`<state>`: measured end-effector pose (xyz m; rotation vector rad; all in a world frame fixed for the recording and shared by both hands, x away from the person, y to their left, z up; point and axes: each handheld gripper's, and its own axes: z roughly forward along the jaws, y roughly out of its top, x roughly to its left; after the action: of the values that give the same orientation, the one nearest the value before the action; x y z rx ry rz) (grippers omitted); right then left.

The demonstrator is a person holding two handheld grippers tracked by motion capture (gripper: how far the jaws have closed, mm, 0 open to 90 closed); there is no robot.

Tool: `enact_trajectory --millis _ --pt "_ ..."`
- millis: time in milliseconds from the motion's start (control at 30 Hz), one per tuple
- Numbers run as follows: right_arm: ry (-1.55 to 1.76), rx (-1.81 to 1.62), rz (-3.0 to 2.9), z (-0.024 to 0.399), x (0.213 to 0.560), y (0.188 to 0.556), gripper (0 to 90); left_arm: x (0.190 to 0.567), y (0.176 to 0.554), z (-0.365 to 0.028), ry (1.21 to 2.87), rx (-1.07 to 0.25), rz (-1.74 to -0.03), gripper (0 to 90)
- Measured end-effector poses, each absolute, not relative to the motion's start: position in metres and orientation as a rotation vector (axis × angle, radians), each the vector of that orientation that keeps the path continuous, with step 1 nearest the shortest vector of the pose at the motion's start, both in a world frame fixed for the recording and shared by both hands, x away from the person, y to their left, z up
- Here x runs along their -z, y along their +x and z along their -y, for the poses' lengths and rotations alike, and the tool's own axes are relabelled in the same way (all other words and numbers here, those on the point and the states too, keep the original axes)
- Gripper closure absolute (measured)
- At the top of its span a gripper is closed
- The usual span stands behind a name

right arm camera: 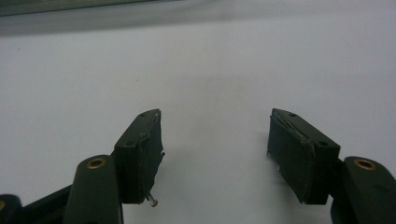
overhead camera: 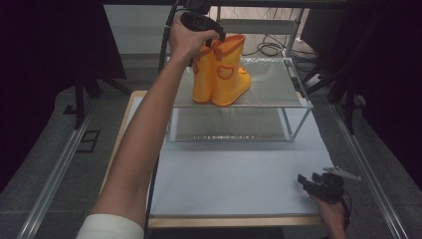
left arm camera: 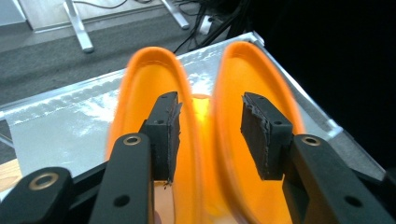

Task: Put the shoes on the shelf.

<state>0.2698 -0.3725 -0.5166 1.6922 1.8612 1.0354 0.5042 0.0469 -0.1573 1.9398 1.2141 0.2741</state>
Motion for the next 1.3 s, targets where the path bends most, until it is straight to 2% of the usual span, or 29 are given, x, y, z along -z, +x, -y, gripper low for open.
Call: enact_trajectory --millis 433,667,867,1067,1300 --pt "1.684 -1.034 -1.863 0.37 0.516 0.268 35.2 0.142 0.462 -0.082 1.929 -0.271 -1.128 56.4" --pt "1.669 -1.057 -1.84 0.369 0.511 0.266 35.2 0.148 0.432 -0.102 1.988 -0.265 -1.081 71.4" --pt "1.666 -1.061 -1.836 0.367 0.509 0.265 35.2 0.162 0.421 -0.115 2.014 -0.252 -1.084 83.3" --pt "1.659 -1.063 -1.833 0.366 0.509 0.265 35.3 0.186 0.414 -0.128 2.035 -0.247 -1.105 89.4" --pt "1.656 -1.06 -1.842 0.365 0.509 0.265 35.5 0.208 0.417 -0.138 2.05 -0.243 -1.138 90.0"
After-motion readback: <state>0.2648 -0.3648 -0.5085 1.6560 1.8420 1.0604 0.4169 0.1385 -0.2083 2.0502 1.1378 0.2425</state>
